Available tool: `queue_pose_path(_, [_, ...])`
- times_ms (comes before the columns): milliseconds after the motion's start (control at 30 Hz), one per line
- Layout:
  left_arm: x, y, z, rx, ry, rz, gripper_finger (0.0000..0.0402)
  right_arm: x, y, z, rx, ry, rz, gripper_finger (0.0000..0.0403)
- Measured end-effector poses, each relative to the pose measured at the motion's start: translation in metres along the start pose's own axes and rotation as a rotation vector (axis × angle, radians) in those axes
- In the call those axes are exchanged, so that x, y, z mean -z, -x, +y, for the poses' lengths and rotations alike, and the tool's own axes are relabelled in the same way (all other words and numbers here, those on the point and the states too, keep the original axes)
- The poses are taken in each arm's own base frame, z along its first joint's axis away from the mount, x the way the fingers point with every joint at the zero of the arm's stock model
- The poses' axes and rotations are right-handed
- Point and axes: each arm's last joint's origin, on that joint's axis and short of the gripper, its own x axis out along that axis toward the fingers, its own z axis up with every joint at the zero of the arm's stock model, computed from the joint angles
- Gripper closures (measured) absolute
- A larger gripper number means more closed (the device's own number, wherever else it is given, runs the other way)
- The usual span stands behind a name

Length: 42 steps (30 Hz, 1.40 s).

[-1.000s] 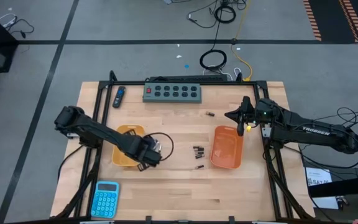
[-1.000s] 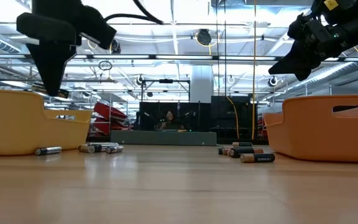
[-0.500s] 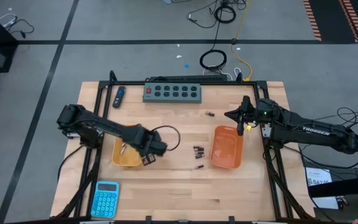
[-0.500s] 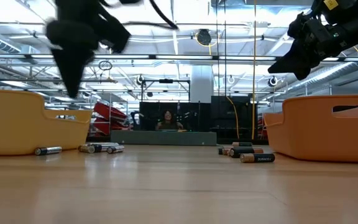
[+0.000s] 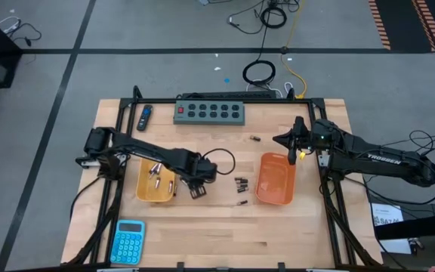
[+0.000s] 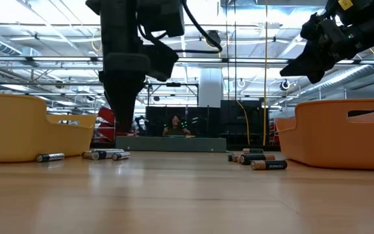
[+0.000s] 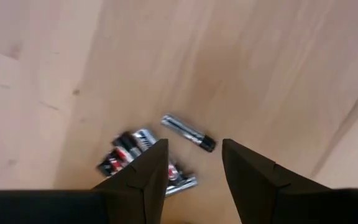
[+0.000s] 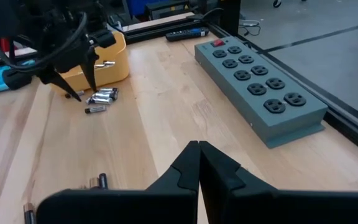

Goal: Sort batteries
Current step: Put the silver battery into the yellow bin

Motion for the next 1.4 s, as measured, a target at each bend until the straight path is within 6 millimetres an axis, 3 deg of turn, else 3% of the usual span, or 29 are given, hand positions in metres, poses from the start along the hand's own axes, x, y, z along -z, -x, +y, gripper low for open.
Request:
queue_pose_path(433, [-0.014, -0.019, 0.005, 0.106, 0.352, 0.044, 0.024, -0.002, 0.0, 0.0, -0.002, -0.001, -0.016, 0.0403])
queue_pose_path(1400, [-0.009, -0.024, 0.01, 0.027, 0.378, 0.059, 0.024, -0.001, 0.0, 0.0, -0.002, 0.004, -0.013, 0.0403])
